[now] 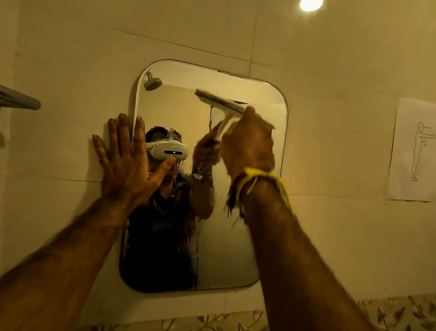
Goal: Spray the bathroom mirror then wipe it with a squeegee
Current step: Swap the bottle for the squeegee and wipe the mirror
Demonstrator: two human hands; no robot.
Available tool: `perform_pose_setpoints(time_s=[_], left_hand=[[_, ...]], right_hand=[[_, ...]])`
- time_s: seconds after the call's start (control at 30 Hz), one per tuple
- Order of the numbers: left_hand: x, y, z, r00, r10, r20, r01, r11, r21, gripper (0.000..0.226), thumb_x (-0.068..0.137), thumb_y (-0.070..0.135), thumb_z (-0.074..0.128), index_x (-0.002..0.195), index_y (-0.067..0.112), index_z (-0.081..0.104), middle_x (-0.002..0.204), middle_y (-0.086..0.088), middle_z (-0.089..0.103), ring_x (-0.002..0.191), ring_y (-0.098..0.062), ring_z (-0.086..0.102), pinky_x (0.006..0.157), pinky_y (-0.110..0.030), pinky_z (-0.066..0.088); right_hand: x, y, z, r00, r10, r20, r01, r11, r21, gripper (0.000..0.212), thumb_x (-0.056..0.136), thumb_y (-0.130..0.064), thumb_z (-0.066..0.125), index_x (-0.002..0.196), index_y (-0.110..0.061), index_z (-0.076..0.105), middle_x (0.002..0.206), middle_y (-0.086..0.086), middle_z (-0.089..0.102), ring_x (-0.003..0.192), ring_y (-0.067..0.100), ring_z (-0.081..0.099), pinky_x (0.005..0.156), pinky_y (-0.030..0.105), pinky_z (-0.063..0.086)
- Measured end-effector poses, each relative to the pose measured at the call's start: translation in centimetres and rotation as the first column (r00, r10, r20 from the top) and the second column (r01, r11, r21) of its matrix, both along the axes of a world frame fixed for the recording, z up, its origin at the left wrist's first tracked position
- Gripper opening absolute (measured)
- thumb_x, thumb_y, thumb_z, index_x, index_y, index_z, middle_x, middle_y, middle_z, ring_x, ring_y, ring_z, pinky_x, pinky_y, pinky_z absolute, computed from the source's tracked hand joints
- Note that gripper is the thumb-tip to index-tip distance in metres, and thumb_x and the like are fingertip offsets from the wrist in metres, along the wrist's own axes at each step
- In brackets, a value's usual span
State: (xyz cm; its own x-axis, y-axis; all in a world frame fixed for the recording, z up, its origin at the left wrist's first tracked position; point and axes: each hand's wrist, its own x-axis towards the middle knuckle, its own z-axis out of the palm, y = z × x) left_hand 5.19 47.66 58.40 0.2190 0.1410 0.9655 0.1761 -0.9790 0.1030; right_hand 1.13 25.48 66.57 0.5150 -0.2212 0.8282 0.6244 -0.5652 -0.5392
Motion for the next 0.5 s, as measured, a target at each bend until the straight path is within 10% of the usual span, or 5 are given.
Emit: perform_pose_setpoints(time_s=[0.33, 0.5], left_hand=[[-0.5, 2.4, 0.0, 0.999, -0.030, 0.017, 0.029, 0.999, 0.042, 0.099, 0.088, 0.079, 0.026, 0.161, 0.015, 0.006, 0.169, -0.009, 0.002, 0.155, -0.028, 0.001, 0.120, -0.063, -0.003], [0.1, 3.0, -0.4, 0.999, -0.049, -0.002, 0.049, 0.998, 0.046, 0.097, 0.089, 0.079, 0.023, 0.161, 0.017, 0.002, 0.169, -0.003, -0.007, 0.156, -0.021, -0.007, 0.119, -0.063, -0.006]], right_hand=[[-1.1, 1.9, -5.5, 0.999, -0.004, 0.043, 0.015, 0.970, -0.242, 0.056, 0.095, -0.020, 0.049, 0.147, -0.024, 0.027, 0.079, 0.002, 0.067, 0.066, 0.021, 0.066, 0.057, 0.037, 0.059], [0.3, 2.7, 0.9, 0.986, -0.036, 0.162, 0.076, 0.965, -0.252, 0.050, 0.098, -0.014, 0.042, 0.147, -0.021, 0.034, 0.095, 0.008, 0.069, 0.082, 0.027, 0.068, 0.066, 0.040, 0.058]])
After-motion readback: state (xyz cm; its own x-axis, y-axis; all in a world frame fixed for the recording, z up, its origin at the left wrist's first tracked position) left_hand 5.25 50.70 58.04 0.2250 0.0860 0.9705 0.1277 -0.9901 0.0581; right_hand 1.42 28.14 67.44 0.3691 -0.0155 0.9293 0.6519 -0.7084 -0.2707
